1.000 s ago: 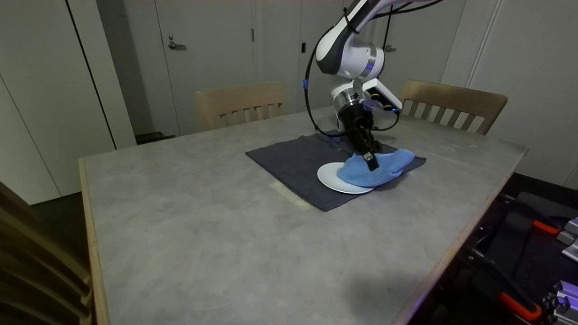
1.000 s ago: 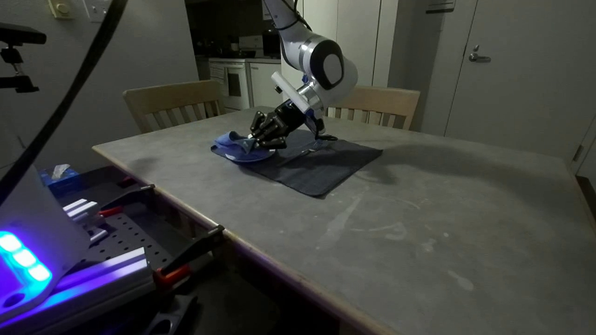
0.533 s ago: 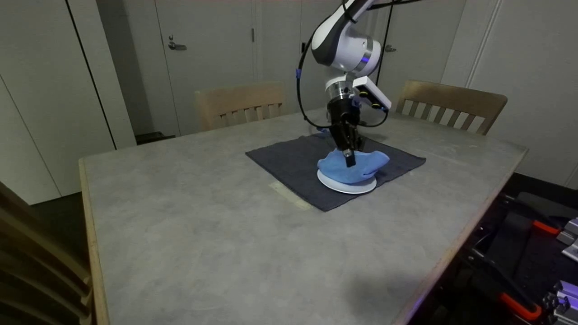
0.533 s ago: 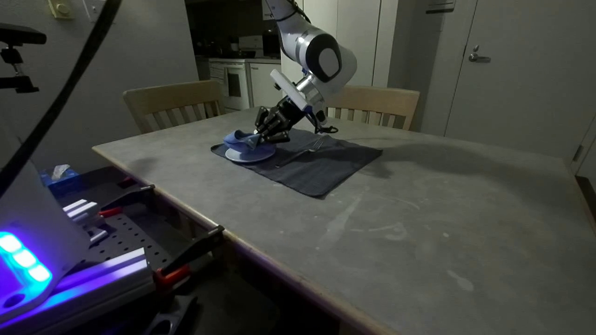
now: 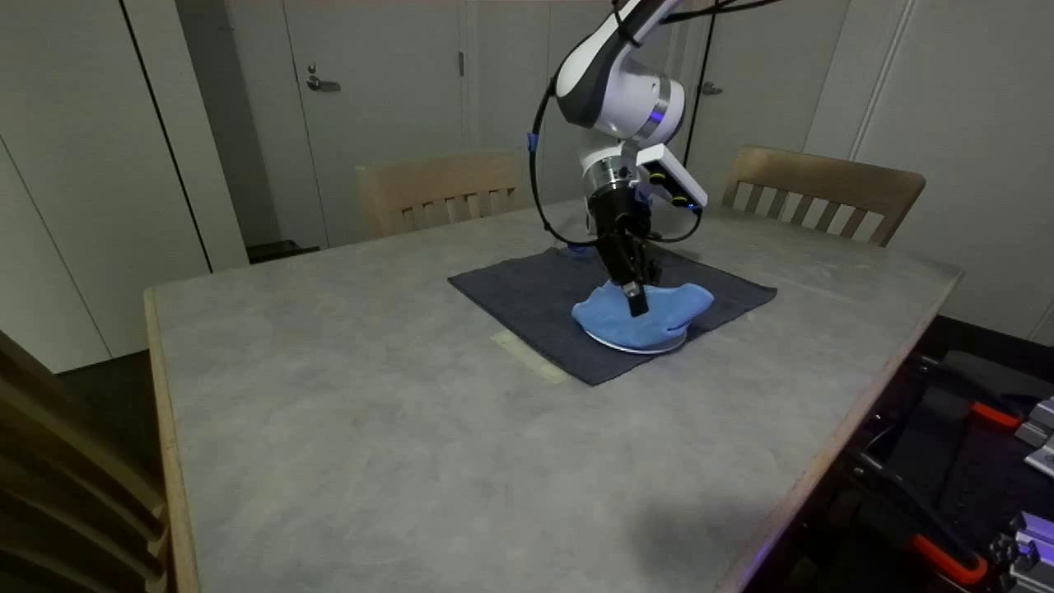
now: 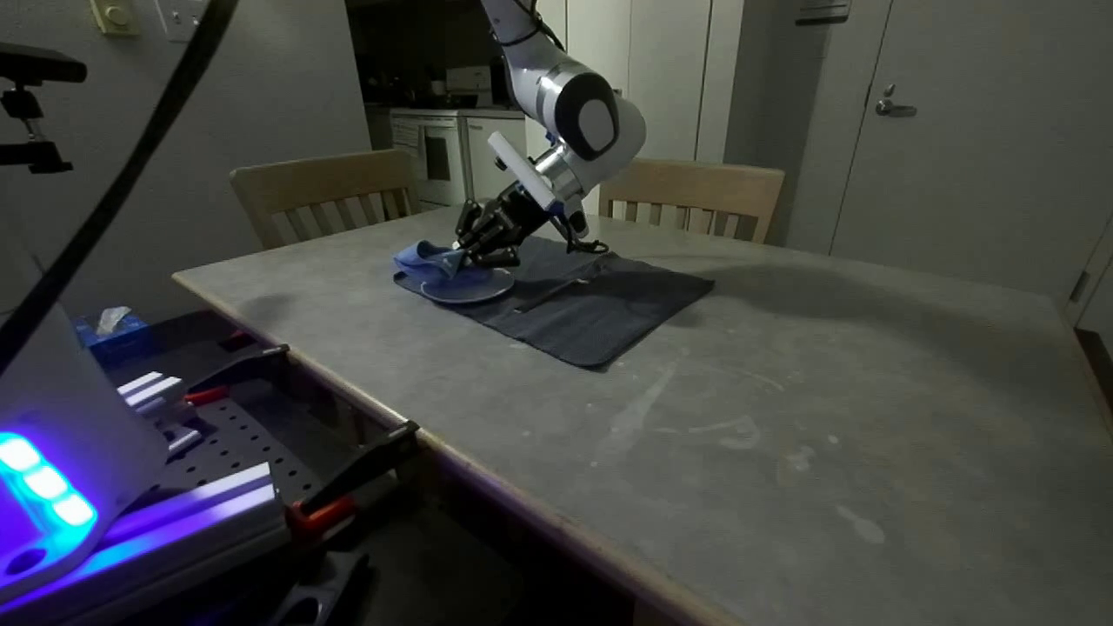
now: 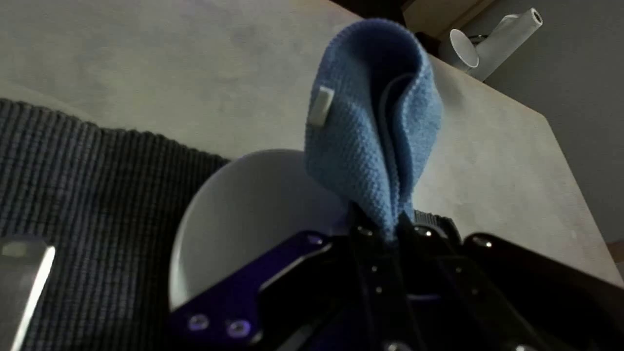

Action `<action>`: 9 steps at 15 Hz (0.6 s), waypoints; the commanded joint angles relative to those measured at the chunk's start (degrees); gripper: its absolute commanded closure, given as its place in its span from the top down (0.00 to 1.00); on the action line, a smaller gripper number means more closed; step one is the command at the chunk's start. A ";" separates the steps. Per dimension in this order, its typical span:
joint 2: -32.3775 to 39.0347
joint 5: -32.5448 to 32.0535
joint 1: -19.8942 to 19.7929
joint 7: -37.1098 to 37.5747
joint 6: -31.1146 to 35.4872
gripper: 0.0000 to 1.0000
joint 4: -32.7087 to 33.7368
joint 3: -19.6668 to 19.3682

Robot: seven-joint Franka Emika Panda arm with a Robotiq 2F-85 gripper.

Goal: Take the cloth and wipe the plate

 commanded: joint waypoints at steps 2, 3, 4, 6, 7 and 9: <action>-1.99 0.45 -1.64 0.74 0.41 0.02 -4.29 -1.91; -2.33 0.53 -1.94 0.91 0.99 0.02 -4.99 -2.48; -2.63 0.70 -2.29 0.95 1.79 0.02 -5.52 -2.98; -3.15 1.19 -2.88 0.40 3.81 0.02 -5.96 -3.42; -3.15 1.26 -3.14 0.00 4.67 0.02 -5.79 -3.34; -2.82 1.62 -3.38 -0.81 6.85 0.02 -4.94 -2.77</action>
